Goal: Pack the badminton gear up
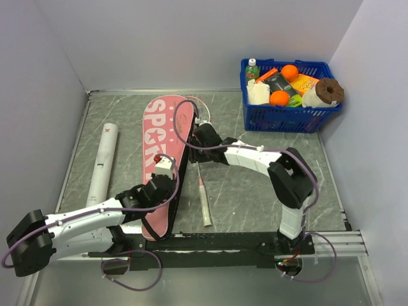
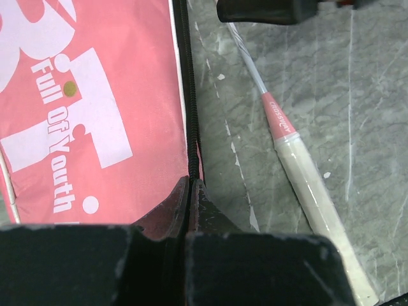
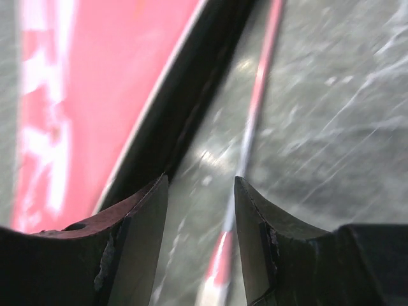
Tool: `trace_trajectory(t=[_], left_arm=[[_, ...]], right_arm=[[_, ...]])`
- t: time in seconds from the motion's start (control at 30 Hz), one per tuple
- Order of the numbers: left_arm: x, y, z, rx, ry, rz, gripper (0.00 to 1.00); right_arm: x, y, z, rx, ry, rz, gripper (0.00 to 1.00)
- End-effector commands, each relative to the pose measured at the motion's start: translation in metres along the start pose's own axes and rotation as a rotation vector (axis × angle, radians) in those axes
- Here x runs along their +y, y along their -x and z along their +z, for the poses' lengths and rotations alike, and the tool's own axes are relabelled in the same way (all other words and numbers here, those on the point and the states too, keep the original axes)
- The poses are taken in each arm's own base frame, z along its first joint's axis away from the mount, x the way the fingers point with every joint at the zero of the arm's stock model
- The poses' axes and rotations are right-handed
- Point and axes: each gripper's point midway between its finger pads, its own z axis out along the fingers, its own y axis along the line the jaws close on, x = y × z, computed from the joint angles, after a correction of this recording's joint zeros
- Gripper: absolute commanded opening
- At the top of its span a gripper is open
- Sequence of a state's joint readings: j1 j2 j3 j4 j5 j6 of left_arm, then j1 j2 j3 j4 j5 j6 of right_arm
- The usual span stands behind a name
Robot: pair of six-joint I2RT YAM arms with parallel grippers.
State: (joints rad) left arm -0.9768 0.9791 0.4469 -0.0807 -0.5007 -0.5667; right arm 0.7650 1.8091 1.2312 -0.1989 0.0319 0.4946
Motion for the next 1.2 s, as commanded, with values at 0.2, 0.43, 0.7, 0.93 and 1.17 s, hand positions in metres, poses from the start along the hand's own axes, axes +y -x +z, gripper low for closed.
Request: trace_trajectory(t=[0.2,0.43,0.7,0.93,1.17], left_arm=[[-0.002,0.043,-0.005,-0.114,0.039,-0.038,0.01],[-0.005,0.046,-0.003,-0.126,0.032,-0.044,0.01],[-0.005,0.046,-0.001,-0.126,0.038,-0.033,0.01],[-0.006,0.046,0.004,-0.122,0.033,-0.036,0.01],[-0.003,0.052,0.009,-0.127,0.055,-0.035,0.01]], right_arm=[[-0.042,0.009,0.035,0.040,-0.184,-0.040,0.53],[-0.041,0.001,0.054,0.080,-0.173,-0.025,0.51],[-0.047,0.001,0.072,0.115,-0.208,-0.050,0.31],[-0.066,-0.004,0.066,0.142,-0.285,-0.083,0.00],[-0.063,0.012,0.016,0.137,-0.282,-0.101,0.00]])
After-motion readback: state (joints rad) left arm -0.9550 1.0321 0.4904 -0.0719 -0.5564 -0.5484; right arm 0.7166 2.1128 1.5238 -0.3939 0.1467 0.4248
